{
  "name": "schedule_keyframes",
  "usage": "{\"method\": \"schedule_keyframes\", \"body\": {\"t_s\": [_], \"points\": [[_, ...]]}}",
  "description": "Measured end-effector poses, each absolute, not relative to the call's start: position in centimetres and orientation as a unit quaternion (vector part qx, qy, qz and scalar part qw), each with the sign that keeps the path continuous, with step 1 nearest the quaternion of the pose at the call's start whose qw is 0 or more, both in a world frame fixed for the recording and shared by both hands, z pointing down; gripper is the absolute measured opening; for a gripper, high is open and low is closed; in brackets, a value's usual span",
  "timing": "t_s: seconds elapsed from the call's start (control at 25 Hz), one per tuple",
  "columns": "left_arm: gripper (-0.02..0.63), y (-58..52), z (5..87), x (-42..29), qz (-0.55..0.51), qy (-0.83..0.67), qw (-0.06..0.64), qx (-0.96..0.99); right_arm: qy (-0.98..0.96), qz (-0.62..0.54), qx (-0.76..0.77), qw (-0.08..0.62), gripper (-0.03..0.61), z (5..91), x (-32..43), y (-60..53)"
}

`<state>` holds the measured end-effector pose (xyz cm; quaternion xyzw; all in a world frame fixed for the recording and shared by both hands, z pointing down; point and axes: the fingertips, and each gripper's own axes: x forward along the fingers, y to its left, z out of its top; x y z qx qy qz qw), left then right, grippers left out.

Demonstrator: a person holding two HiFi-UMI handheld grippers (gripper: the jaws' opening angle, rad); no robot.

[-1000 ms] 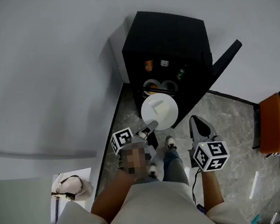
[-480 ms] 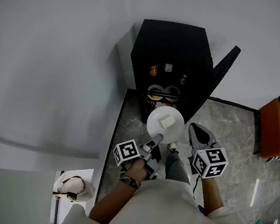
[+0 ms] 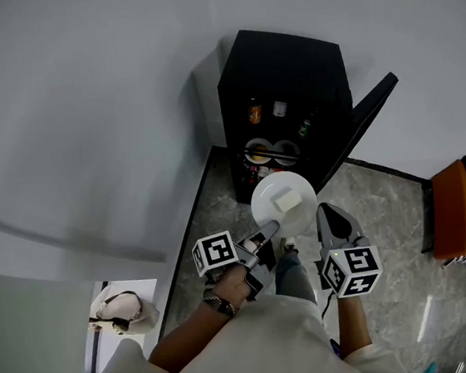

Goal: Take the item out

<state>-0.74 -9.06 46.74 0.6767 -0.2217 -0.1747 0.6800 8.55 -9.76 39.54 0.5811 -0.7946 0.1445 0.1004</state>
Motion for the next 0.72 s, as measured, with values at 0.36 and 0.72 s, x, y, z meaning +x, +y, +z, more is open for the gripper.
{"method": "schedule_keyframes", "body": {"t_s": [0.36,0.72], "points": [[0.011,-8.6,47.1,-0.1,-0.171,-0.225,0.683,0.674,-0.792,0.148,0.584,0.100,0.005,40.1,9.1,-8.9],[0.011,-8.5,47.9,0.6,-0.169,-0.229,0.690,0.666,-0.786,0.150,0.590,0.107,0.005,40.8,10.3,-8.5]]}}
